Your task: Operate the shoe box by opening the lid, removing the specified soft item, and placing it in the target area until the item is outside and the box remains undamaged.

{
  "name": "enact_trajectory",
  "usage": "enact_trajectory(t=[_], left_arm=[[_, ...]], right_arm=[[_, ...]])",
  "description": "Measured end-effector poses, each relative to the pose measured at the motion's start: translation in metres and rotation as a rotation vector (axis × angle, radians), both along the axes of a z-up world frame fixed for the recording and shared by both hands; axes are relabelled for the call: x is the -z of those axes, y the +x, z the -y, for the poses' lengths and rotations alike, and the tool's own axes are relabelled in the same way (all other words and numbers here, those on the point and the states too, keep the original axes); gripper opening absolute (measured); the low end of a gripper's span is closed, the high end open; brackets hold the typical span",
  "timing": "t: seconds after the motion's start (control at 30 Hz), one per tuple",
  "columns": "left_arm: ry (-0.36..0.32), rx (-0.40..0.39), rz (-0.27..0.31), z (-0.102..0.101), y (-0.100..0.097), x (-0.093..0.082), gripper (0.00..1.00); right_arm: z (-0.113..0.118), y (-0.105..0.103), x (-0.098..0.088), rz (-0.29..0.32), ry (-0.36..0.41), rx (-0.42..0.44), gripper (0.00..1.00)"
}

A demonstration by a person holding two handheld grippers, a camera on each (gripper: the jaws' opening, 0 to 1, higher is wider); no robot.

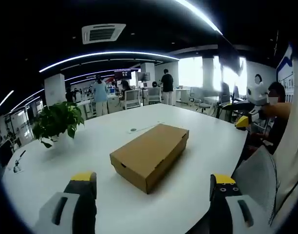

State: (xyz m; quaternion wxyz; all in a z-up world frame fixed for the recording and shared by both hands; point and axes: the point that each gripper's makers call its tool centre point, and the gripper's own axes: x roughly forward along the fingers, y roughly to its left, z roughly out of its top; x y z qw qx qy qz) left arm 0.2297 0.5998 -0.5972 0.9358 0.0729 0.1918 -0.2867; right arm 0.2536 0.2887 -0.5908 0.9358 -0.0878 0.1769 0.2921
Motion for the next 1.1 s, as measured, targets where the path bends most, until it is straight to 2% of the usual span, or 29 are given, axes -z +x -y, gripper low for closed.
enact_trajectory(t=[1.1], left_arm=[[-0.001,-0.001,0.001,0.0009,0.0,0.004,0.97]], right_arm=[[0.001,-0.0001,0.0005,-0.003,-0.011,-0.007,0.96]])
